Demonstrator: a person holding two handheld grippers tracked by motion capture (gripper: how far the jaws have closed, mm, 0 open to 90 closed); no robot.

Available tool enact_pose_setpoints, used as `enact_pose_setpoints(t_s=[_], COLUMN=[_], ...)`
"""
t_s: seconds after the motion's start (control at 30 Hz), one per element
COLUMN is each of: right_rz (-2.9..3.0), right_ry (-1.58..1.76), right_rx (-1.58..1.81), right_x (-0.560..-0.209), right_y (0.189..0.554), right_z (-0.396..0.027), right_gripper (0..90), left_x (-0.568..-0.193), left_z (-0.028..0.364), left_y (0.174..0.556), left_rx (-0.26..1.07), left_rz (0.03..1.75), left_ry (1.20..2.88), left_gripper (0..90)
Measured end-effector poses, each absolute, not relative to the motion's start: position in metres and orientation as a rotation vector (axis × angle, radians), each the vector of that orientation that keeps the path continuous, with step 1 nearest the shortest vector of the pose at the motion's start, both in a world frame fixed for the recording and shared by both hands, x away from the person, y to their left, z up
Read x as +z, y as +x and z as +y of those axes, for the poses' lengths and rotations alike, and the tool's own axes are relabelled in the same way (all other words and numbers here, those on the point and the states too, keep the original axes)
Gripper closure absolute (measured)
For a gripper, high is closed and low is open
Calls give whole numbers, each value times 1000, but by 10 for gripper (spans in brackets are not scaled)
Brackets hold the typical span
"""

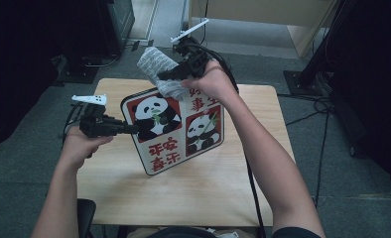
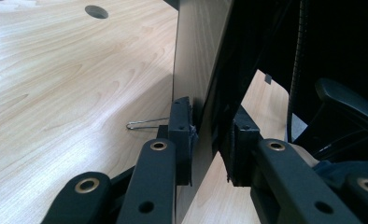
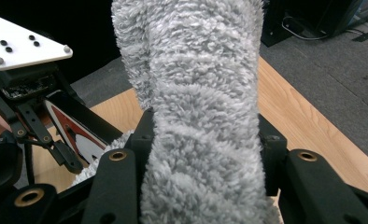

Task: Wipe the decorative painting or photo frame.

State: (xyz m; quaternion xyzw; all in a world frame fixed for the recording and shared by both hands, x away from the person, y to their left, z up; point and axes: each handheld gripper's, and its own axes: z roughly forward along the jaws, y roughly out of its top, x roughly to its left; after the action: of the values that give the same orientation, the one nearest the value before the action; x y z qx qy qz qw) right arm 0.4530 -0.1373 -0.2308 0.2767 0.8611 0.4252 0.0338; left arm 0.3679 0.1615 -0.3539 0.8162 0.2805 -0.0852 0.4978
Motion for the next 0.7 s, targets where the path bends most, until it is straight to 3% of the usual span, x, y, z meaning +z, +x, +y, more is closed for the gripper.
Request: enact_pose_setpoints(t_s=[0.7], right_rz=[2594], right_ry=[916], right_rx=[1332], right_x=[-233], right_y=[461], right_z=[-170], right_gripper=[555], left_x=[-354], left_z=[161], left_y=[368], left_rx=[-211], left_rz=[688], left_ry=[1977], left_gripper=[762])
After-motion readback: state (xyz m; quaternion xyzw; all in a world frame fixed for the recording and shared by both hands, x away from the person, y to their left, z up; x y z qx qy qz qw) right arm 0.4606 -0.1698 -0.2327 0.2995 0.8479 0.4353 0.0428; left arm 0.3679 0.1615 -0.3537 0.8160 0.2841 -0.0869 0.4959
